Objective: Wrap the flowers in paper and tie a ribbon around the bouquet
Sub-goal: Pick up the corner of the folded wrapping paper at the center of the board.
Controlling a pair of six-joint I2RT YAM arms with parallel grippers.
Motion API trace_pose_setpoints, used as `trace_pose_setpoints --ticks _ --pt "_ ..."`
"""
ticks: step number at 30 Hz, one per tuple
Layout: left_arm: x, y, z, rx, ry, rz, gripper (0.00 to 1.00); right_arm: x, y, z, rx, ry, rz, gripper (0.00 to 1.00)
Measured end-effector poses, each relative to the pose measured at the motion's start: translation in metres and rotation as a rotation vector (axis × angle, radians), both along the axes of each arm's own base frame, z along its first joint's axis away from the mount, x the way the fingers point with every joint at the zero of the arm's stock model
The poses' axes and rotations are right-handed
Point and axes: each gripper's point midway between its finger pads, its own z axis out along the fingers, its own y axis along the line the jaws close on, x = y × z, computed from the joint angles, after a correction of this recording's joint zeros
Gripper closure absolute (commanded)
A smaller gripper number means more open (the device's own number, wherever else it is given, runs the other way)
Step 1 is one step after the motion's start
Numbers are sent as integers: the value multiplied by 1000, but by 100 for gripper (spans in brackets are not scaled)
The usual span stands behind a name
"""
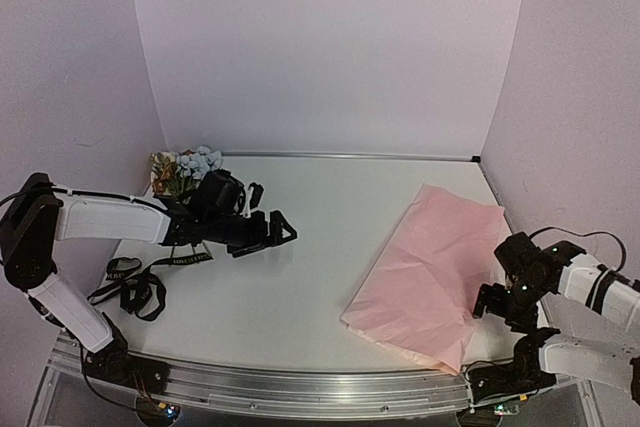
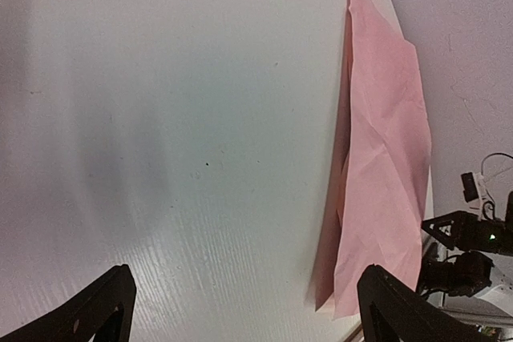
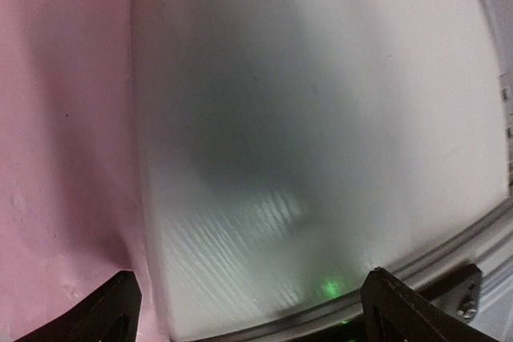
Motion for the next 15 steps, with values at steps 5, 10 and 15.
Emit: trace_pose_setpoints --ticks 5,10,15 --pt "-7 -18 -9 -96 80 -40 3 18 17 -21 109 -17 -75 2" --pt "-12 -39 -25 -193 178 -72 8 39 27 -27 170 -53 -121 3" --pt "-23 -55 -48 -216 272 -111 15 52 37 -29 214 -57 -149 5"
